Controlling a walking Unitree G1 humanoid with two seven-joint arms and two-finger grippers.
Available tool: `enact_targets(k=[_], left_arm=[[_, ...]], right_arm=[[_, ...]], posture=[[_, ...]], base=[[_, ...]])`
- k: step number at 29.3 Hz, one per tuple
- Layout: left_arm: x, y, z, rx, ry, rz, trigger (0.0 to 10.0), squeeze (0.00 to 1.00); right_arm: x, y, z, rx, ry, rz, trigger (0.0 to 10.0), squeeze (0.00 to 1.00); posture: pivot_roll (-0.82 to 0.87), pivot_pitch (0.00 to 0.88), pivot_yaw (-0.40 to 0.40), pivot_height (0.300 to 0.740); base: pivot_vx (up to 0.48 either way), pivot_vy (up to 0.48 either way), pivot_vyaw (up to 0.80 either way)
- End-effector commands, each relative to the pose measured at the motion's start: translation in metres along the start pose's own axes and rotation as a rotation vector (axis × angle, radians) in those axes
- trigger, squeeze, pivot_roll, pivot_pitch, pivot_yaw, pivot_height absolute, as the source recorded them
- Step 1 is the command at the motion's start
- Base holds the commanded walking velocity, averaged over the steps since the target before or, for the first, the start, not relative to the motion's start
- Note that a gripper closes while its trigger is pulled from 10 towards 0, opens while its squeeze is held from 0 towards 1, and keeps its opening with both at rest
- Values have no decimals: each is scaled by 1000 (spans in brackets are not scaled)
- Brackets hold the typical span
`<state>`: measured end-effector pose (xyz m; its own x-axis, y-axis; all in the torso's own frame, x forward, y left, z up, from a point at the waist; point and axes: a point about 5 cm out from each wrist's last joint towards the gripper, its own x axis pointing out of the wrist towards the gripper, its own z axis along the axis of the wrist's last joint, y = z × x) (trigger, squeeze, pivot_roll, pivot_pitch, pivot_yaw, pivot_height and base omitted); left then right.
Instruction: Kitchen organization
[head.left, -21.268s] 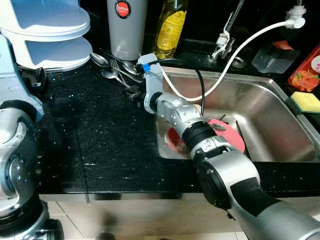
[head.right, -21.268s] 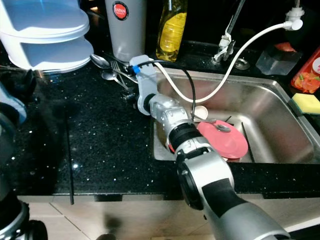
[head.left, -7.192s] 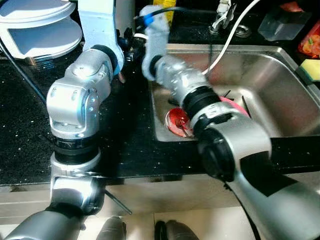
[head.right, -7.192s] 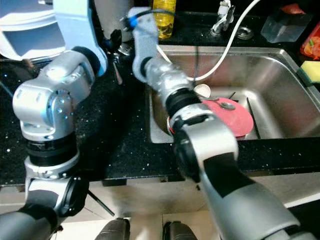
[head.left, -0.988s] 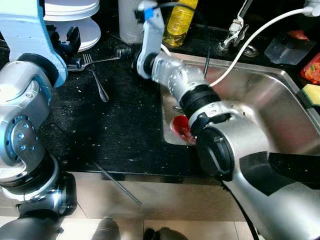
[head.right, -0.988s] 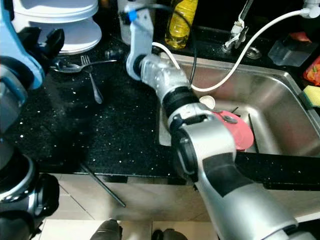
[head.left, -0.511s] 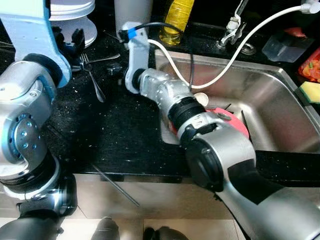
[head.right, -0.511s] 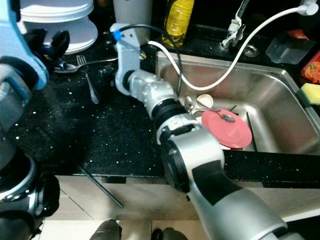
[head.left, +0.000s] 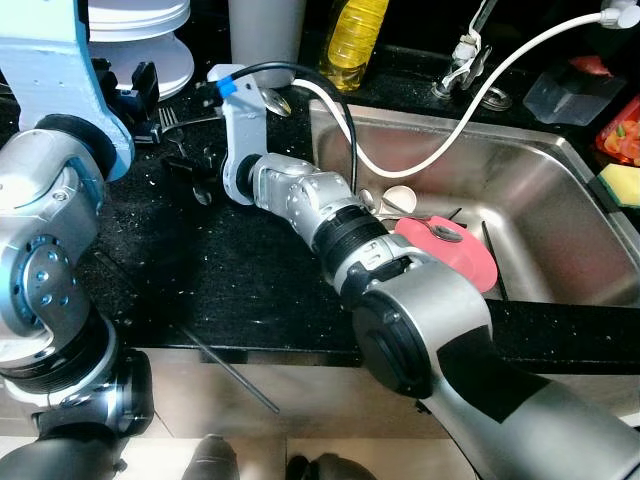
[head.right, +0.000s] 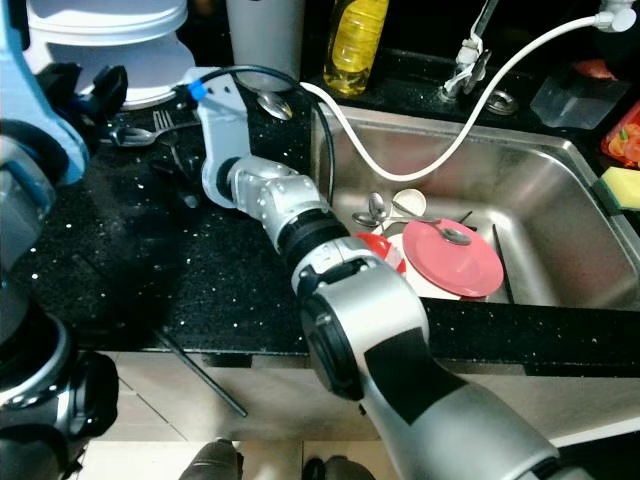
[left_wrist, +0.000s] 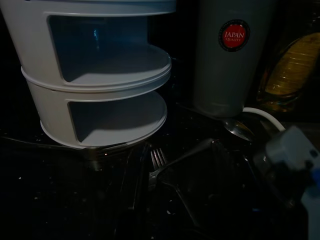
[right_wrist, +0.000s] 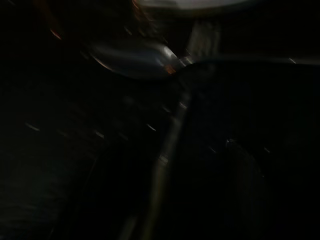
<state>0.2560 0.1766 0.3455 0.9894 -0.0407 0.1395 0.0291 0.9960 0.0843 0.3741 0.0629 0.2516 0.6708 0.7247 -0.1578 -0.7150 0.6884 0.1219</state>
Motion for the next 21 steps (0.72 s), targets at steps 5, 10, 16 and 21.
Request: enact_targets(k=[5, 10, 16, 21], left_arm=[[-1, -5, -1, -1, -1, -23, 10000, 0], [-1, -6, 0, 0, -2, -28, 10000, 0], [0, -6, -1, -1, -1, -33, 10000, 0], [2, -7, -1, -3, -3, -42, 10000, 0]], right_arm=[[2, 1, -36, -24, 113, -37, 10000, 0], [0, -4, -56, -54, 154, -50, 0, 0], [-4, -17, -35, 31, 58, -69, 0, 0], [-21, -46, 27, 84, -181, -121, 0, 0]], posture=[[421, 70, -134, 740], [424, 68, -131, 740], [417, 55, -123, 740], [405, 45, -114, 740]], base=[[0, 0, 0], [0, 0, 0], [0, 0, 0], [0, 0, 0]])
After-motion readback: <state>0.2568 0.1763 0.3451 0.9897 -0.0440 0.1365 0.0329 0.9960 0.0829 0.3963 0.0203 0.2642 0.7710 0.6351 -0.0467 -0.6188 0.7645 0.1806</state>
